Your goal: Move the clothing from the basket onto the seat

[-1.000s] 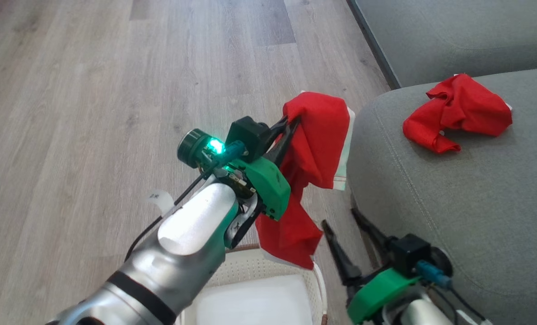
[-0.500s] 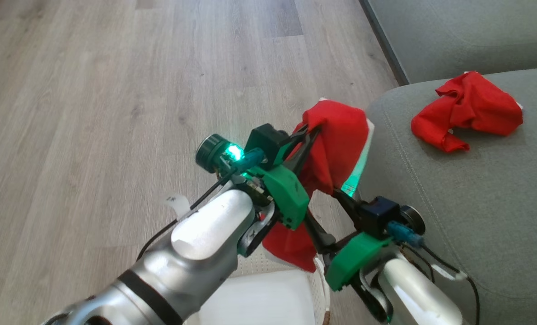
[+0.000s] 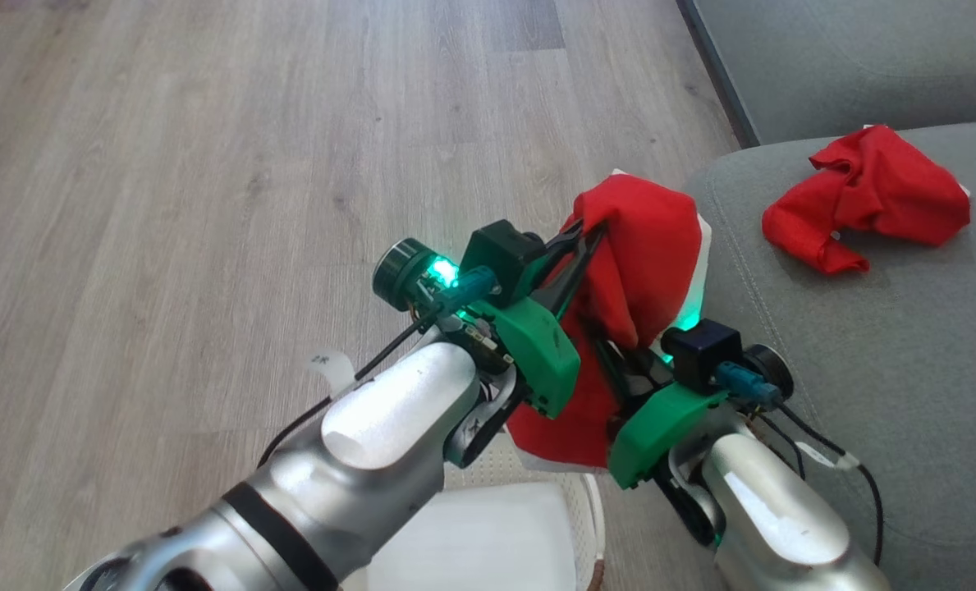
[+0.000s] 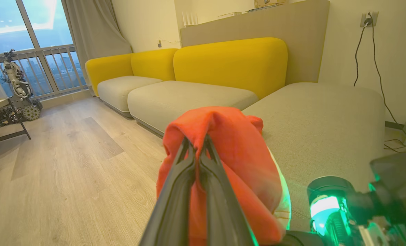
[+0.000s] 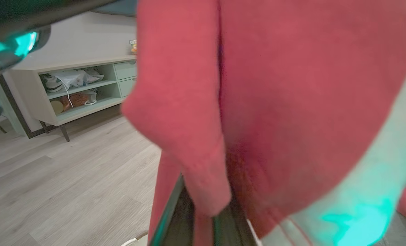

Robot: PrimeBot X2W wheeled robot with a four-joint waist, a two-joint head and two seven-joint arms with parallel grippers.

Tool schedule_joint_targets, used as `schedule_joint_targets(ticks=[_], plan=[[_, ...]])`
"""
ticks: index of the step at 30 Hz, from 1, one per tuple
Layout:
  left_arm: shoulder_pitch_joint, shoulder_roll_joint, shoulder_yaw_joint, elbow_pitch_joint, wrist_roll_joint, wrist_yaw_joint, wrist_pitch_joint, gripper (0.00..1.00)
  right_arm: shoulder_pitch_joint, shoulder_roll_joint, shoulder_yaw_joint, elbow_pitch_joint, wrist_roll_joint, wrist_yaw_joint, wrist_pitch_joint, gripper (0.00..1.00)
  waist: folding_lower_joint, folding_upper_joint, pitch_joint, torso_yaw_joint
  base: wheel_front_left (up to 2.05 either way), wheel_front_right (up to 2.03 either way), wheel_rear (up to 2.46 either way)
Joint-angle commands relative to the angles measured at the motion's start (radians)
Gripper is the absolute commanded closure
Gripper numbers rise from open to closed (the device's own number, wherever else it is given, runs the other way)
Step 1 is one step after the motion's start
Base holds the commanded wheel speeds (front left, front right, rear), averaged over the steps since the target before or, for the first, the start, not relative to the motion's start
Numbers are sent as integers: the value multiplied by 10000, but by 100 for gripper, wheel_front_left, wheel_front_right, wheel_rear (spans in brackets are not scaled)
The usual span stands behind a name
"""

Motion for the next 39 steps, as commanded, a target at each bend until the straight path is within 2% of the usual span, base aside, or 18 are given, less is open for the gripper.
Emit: schedule_joint_targets(ticks=[1,3,4,6,7,15,24,37,39], plan=[[-728,114,338,-161,-119,96,-126,100,-599,91,-33,-265,-79,-4,-67,100,1,-1,31,-27,0,0,0],[-702,114,432,-55,-211,144,-191,100,-577,91,-175,-309,-110,-4,-67,100,1,-1,57,-70,0,0,0],[-681,114,468,12,-252,144,-217,92,-557,91,-239,-339,-121,-4,-67,100,1,-1,71,-97,0,0,0],[-644,115,541,147,-294,132,-276,38,-510,91,-376,-415,-155,-4,-67,100,1,-1,100,-164,0,0,0],[-616,116,596,218,-317,136,-304,0,-485,91,-452,-461,-175,-4,-67,100,1,-1,115,-202,0,0,0],[-148,269,1145,520,-220,195,-460,0,-315,91,-1215,-975,-593,-4,-67,100,1,-1,239,-713,0,0,0],[946,400,1875,-15,539,62,-472,0,-66,91,-2089,-1568,-1232,-4,-67,100,1,-1,411,-1727,0,0,0],[2090,216,2653,-355,1516,-285,-474,0,-31,91,-2730,-2069,-2017,-4,-67,100,1,-1,740,-4236,0,0,0],[2120,184,2694,-358,1597,-361,-474,0,-47,87,-2828,-2144,-2120,-4,-67,100,1,-1,837,-4426,0,0,0]])
